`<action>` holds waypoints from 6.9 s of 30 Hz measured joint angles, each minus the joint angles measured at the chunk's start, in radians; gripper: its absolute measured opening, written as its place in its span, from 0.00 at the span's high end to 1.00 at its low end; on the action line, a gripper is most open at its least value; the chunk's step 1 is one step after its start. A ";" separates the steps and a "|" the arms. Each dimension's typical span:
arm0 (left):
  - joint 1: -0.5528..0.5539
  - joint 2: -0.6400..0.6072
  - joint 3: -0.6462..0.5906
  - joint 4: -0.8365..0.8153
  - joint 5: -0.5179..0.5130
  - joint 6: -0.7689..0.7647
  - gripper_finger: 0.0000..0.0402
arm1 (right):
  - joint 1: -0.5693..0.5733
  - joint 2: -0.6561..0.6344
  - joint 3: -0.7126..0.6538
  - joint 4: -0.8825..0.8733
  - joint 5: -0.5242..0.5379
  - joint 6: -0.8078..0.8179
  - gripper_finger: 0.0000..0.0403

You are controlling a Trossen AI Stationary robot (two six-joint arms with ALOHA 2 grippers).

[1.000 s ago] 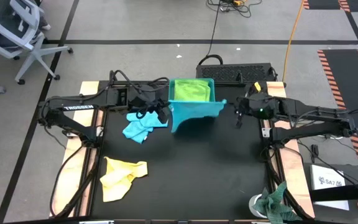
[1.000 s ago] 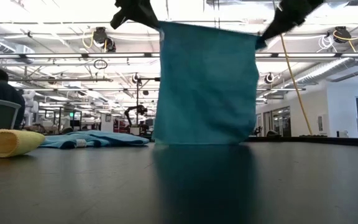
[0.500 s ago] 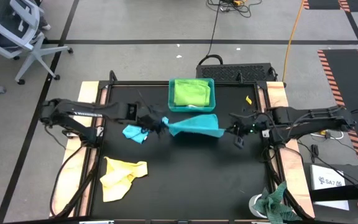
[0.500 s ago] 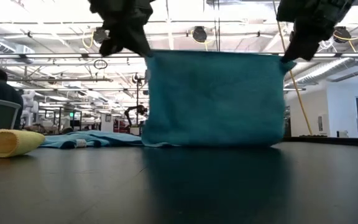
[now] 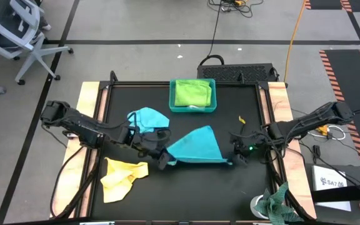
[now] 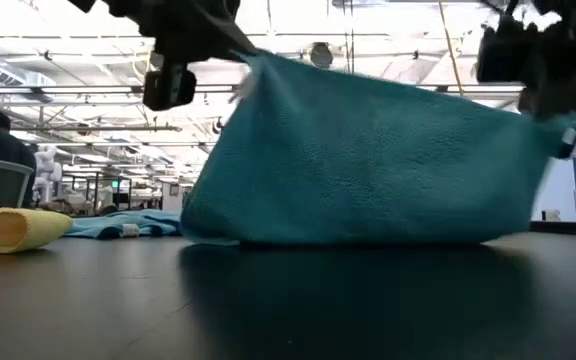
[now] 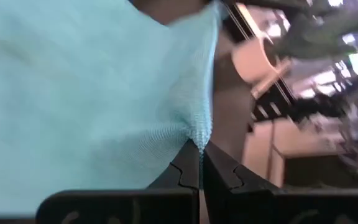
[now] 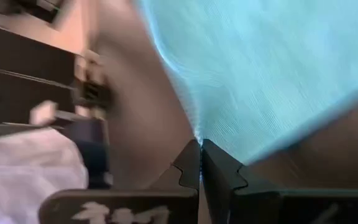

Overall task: Fold microfiber towels
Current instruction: Fold the bottom blue microfiber towel

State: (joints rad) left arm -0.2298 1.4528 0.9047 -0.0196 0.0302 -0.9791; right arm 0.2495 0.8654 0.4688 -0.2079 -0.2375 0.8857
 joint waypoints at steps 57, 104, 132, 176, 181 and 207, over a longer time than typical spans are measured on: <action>0.444 0.014 0.534 -0.662 -0.131 0.709 0.99 | -0.395 -0.041 0.727 -0.786 0.528 -0.982 1.00; 0.428 0.013 0.529 -0.718 -0.163 0.687 1.00 | -0.424 0.047 0.302 -0.344 0.187 -0.751 1.00; 0.139 0.014 0.531 -0.717 -0.136 0.422 1.00 | -0.386 0.516 0.067 0.572 0.101 -0.584 0.81; -0.034 0.014 0.531 -0.747 -0.187 0.277 0.99 | -0.520 0.934 0.317 0.717 -0.358 -0.775 0.70; -0.034 0.014 0.531 -0.747 -0.190 0.241 0.99 | -0.516 1.041 0.390 0.681 -0.462 -0.769 0.70; -0.027 0.014 0.531 -0.748 -0.216 0.190 0.99 | -0.426 1.084 0.458 0.609 -0.555 -0.842 0.76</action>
State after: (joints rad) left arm -0.2569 1.4671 1.4357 -0.7673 -0.1856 -0.7891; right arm -0.1768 1.9491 0.9268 0.4007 -0.7927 0.0435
